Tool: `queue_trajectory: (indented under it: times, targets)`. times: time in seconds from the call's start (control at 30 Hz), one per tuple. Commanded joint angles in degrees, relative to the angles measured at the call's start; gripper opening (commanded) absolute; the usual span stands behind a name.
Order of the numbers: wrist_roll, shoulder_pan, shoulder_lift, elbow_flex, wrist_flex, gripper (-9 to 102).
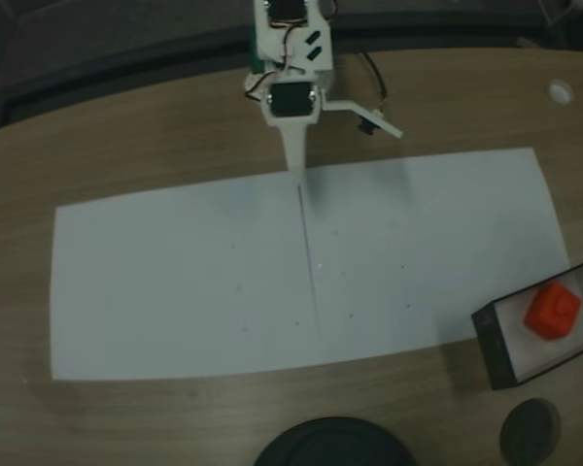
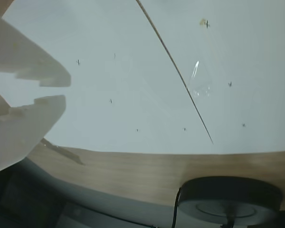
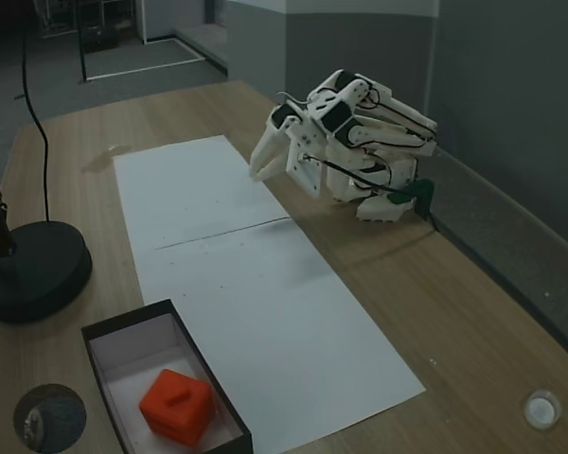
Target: Grab a orange square and put it in the box.
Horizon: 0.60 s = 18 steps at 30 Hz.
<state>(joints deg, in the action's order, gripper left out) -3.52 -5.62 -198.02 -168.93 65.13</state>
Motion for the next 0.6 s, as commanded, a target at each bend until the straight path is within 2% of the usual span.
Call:
queue_trajectory:
  times: [0.0,0.3,0.57]
  targets:
    - [-0.3,0.4,-1.2,0.4,1.9,0]
    - [-0.2,0.4,-1.2,-3.2,8.7,0]
    - [-0.4,0.4,-1.1,-3.1,9.0,0]
